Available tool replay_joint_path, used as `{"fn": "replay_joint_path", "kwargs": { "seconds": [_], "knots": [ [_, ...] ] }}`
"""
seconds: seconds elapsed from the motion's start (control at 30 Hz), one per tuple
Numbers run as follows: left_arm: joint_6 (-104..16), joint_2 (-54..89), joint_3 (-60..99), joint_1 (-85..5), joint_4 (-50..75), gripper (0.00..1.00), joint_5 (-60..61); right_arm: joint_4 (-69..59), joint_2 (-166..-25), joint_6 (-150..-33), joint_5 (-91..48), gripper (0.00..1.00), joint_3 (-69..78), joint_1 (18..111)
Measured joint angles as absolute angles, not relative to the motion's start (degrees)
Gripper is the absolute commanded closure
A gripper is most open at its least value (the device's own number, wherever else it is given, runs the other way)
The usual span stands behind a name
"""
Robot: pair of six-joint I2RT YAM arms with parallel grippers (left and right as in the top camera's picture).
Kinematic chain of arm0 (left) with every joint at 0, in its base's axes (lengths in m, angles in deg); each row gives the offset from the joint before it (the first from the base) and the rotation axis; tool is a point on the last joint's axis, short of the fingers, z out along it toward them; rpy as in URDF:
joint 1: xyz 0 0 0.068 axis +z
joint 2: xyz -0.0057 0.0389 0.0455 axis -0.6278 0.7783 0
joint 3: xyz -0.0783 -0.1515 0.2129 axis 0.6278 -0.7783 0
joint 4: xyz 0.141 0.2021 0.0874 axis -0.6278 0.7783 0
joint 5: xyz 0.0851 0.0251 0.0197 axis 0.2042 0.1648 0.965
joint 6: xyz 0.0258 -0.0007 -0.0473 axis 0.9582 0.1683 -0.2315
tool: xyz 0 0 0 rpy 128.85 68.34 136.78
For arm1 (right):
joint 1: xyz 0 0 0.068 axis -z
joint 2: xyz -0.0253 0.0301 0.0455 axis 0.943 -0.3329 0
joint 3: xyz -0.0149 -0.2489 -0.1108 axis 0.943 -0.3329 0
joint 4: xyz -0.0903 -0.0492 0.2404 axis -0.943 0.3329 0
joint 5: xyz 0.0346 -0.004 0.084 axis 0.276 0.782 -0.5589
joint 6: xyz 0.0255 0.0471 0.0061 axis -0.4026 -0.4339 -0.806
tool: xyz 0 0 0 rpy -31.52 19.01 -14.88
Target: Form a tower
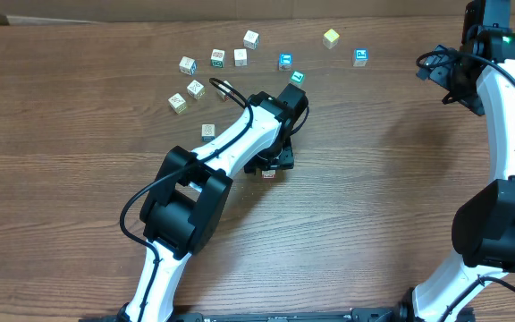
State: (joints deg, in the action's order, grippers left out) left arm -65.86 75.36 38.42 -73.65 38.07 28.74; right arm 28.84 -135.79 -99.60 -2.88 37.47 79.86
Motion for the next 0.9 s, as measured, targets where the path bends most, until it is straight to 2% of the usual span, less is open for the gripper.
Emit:
{"fn": "replay_joint_path", "kwargs": {
  "seconds": [0.3, 0.37, 0.43, 0.47, 0.67, 0.9],
  "knots": [
    [-64.8, 75.3, 38.2, -73.7, 35.1, 0.3, 29.1, 28.8, -135.8, -99.6, -2.9, 0.0, 37.5, 79.9],
    [-64.8, 75.2, 38.1, -73.6, 33.9, 0.22, 29.3, 28.8, -135.8, -99.6, -2.9, 0.0, 37.5, 79.9],
    [-64.6, 75.1, 38.1, -73.5, 32.8, 0.03, 29.1, 28.8, -135.8, -99.6, -2.9, 0.0, 37.5, 79.9],
    [-64.2, 75.1, 38.1, -73.4, 32.6, 0.01, 28.8, 28.8, -135.8, -99.6, -2.9, 0.0, 37.5, 79.9],
    [-60.4, 75.3, 39.6, -72.8, 33.0, 0.0, 27.7, 28.8, -135.8, -99.6, -2.9, 0.0, 37.5, 79.9],
    [-57.9, 76.6, 50.6, -67.9, 38.8, 0.01, 29.0, 28.8, -135.8, -99.6, -2.9, 0.0, 37.5, 79.9]
  ]
}}
